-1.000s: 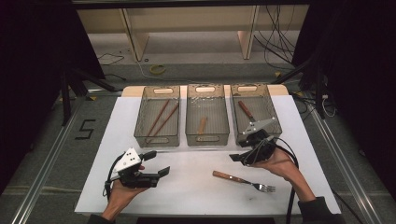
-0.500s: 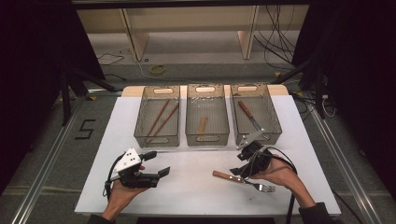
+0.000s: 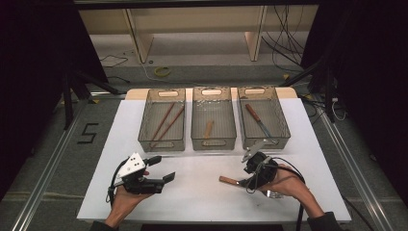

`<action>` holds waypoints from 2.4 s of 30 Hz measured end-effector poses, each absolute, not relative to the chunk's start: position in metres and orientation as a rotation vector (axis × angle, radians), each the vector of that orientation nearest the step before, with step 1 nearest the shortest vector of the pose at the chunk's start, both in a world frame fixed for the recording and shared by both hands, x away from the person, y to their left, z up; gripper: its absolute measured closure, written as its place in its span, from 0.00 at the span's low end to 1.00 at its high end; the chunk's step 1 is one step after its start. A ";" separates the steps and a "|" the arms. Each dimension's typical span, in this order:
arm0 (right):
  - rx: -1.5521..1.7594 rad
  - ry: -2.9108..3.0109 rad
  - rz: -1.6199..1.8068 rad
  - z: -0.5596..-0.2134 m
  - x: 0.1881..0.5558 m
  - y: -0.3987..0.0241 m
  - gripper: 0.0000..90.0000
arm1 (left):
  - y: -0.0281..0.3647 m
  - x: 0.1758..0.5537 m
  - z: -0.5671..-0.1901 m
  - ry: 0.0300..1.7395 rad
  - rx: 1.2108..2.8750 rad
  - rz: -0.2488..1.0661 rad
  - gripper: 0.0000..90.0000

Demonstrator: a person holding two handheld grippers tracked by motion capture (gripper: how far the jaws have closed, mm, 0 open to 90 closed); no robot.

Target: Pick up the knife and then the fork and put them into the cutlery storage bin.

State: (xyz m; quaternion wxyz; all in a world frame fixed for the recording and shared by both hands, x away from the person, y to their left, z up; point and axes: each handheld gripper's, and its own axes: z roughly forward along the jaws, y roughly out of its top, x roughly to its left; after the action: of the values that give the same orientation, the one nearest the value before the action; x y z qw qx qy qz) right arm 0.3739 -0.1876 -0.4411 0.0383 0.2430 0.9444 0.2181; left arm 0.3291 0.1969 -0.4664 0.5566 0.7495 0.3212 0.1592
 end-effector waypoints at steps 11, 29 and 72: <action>0.715 2.924 0.613 -0.446 0.372 -0.184 0.61 | 0.197 0.329 -0.466 0.757 1.771 0.378 0.20; 0.682 2.968 0.530 -0.456 0.371 -0.180 0.74 | 0.197 0.329 -0.466 0.757 1.771 0.378 0.20; 0.699 2.940 0.538 -0.451 0.372 -0.181 0.86 | 0.197 0.329 -0.467 0.757 1.774 0.380 0.20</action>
State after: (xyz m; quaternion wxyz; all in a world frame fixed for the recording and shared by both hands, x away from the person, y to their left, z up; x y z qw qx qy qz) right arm 0.3721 -0.1813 -0.4507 0.0359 0.2276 0.9572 0.1751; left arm 0.3292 0.1967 -0.4667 0.5547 0.7509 0.3203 0.1608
